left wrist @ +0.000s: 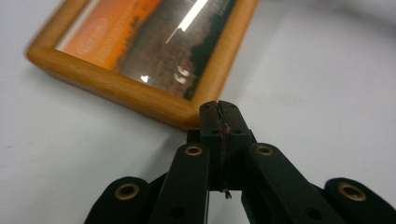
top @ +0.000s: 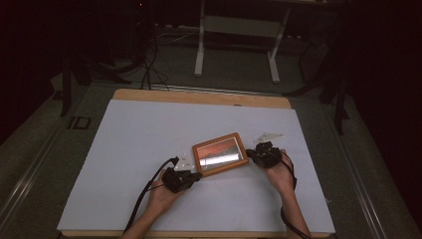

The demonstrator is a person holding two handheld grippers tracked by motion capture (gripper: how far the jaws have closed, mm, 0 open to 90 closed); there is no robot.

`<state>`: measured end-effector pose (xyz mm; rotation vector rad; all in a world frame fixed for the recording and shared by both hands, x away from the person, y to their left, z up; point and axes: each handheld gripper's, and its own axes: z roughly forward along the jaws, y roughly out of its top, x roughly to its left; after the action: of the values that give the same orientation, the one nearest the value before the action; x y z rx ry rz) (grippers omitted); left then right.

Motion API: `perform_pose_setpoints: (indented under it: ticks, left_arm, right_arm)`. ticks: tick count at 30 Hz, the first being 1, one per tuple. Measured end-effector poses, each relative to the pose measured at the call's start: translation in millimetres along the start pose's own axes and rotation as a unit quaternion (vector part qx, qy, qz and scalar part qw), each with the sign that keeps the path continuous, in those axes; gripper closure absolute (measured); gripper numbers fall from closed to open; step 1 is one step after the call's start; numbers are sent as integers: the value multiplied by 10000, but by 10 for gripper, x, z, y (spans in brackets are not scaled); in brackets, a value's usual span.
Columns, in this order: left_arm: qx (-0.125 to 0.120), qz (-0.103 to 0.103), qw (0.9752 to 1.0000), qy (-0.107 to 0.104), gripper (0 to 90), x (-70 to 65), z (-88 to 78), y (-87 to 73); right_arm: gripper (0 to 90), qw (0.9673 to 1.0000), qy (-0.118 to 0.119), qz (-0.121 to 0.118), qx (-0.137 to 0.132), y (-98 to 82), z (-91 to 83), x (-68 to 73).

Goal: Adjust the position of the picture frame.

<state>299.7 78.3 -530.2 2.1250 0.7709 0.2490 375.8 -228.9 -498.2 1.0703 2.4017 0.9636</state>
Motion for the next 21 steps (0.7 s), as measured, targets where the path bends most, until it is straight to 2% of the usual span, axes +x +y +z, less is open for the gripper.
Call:
perform_pose_setpoints:
  ticks: [4,8,12,15,21]
  left_arm:
    - [-35,-10,9998,199,898,107,-34,68]
    - [-123,-215,9988,419,898,337,-12,177]
    - [-143,-267,9978,589,898,555,16,303]
    - [-97,-313,9973,662,898,729,94,398]
    - [85,-346,9964,765,898,935,311,492]
  right_arm:
    - [900,10000,-22,-64,17,-13,-33,25]
    - [900,9999,-65,-133,12,-29,-86,64]
    - [900,9996,-51,-259,25,-78,-177,116]
    - [900,9993,-94,-347,49,-121,-229,159]
    - [900,9986,-3,-505,155,-221,-301,265]
